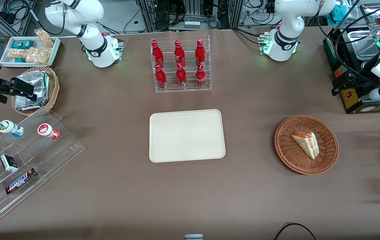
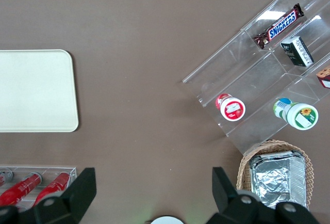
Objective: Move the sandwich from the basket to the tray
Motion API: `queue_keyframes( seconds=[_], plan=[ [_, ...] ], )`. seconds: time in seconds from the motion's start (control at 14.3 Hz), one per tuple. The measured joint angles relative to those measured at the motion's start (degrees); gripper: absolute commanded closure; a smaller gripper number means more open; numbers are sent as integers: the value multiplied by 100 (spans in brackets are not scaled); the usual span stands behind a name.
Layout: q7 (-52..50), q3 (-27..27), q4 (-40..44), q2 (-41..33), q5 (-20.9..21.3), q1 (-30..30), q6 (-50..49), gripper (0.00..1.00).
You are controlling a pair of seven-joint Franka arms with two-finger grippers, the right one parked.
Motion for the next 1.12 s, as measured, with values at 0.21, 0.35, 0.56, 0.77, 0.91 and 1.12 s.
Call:
queue_keyframes(
  seconds=[0.21,0.35,0.56,0.77,0.91,1.12],
  plan=[
    [0,-27,2,0,0,-9,-6,0],
    [0,-44,2,0,0,-11,-38,0],
    [0,-44,2,0,0,-10,-64,0],
    [0,-44,1,1,0,-10,-73,0],
    [0,-44,1,5,0,-10,-76,0],
    [0,-43,-68,32,1,-9,-99,0]
  ],
)
